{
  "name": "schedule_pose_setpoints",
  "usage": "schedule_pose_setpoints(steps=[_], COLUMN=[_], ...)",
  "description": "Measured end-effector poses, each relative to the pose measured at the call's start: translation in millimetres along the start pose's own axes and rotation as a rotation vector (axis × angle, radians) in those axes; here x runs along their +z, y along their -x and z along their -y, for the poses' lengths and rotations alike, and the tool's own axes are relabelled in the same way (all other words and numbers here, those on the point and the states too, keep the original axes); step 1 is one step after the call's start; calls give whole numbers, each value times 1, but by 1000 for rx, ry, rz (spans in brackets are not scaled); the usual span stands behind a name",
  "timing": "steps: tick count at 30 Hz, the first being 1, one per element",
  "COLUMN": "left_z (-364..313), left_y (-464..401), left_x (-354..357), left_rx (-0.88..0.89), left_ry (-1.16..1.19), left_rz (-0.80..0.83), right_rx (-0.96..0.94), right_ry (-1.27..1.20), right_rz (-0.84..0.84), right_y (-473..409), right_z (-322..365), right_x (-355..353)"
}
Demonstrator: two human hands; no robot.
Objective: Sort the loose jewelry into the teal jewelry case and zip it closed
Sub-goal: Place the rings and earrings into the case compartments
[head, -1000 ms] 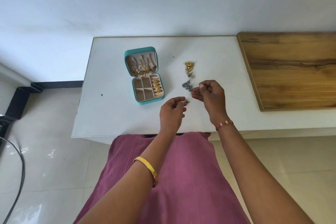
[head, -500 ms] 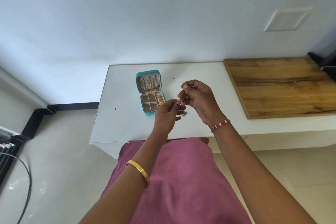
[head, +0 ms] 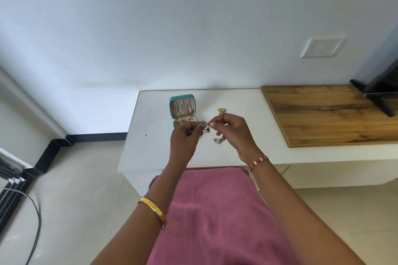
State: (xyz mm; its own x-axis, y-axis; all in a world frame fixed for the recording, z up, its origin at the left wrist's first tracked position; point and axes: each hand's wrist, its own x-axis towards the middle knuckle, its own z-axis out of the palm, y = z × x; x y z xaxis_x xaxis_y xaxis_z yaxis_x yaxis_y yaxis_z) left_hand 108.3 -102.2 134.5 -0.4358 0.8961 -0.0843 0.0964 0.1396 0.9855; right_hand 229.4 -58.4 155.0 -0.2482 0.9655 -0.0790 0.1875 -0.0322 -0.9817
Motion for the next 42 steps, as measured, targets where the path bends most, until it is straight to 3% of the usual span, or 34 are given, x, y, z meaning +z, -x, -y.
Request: schedule_pose_setpoints(steps=[7, 12, 19, 23, 27, 31, 42], left_z=[-11, -12, -5, -1, 9, 21, 57], left_y=[7, 9, 8, 6, -1, -13, -51], left_x=[-17, -21, -22, -19, -18, -15, 7], left_rx=[57, 60, 20, -4, -36, -54, -256], left_ry=[-42, -15, 186, 198, 211, 216, 445], left_rz=[-12, 2, 33, 128, 121, 69, 46], right_rx=[-167, -185, -35, 88, 205, 239, 405], right_ry=[199, 180, 11, -80, -277, -214, -245], right_rz=[-12, -72, -1, 86, 156, 183, 0], right_y=[6, 7, 8, 5, 0, -9, -53], right_z=[5, 4, -1, -10, -16, -28, -92], right_x=[13, 19, 23, 22, 24, 25, 11])
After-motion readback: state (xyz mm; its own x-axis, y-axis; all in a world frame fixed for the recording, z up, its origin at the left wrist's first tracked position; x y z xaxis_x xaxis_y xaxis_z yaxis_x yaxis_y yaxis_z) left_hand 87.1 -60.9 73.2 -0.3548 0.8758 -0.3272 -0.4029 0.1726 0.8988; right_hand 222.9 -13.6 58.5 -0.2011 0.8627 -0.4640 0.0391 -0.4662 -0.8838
